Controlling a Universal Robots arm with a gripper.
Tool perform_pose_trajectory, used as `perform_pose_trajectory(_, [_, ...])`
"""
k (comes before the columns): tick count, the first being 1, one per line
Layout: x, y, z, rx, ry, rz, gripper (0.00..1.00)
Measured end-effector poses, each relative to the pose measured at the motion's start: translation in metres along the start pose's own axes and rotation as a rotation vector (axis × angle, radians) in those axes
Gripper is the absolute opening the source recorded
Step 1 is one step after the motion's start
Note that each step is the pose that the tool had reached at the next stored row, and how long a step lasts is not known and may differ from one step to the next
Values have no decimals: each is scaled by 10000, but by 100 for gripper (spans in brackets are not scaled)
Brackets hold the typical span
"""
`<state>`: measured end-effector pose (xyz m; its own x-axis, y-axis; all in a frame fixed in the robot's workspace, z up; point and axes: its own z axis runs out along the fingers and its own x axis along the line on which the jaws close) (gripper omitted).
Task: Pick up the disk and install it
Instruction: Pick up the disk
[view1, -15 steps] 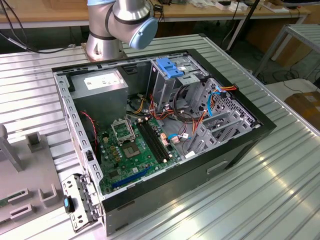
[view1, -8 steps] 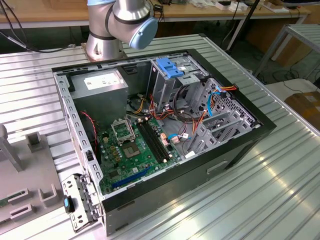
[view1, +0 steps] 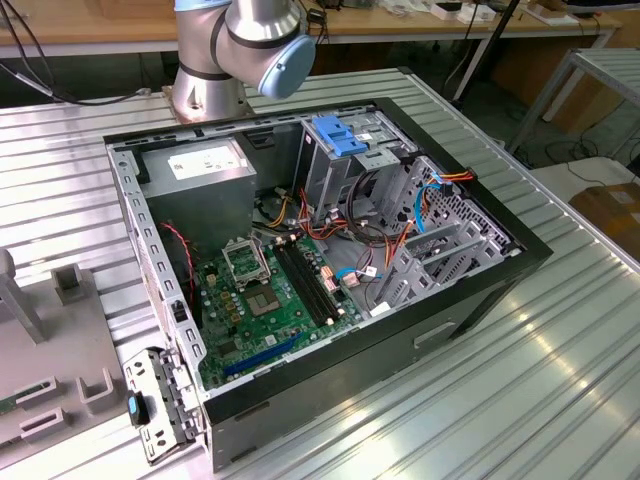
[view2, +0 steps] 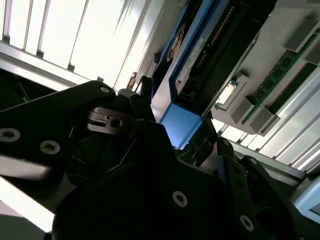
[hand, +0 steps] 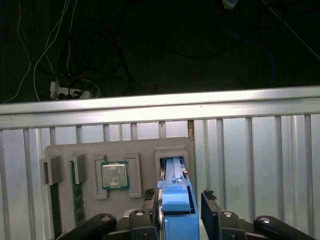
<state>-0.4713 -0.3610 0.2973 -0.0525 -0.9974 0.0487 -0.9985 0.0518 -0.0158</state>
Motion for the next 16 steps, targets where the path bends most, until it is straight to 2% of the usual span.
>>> perform_pose_trajectory(2, [0,0,0,0,0,3,40])
perform_pose_trajectory(4, [0,0,0,0,0,5,37])
perform_pose_trajectory(14, [0,0,1,0,0,8,37])
perform_pose_trajectory(16, [1,0,1,13,-5,-261,37])
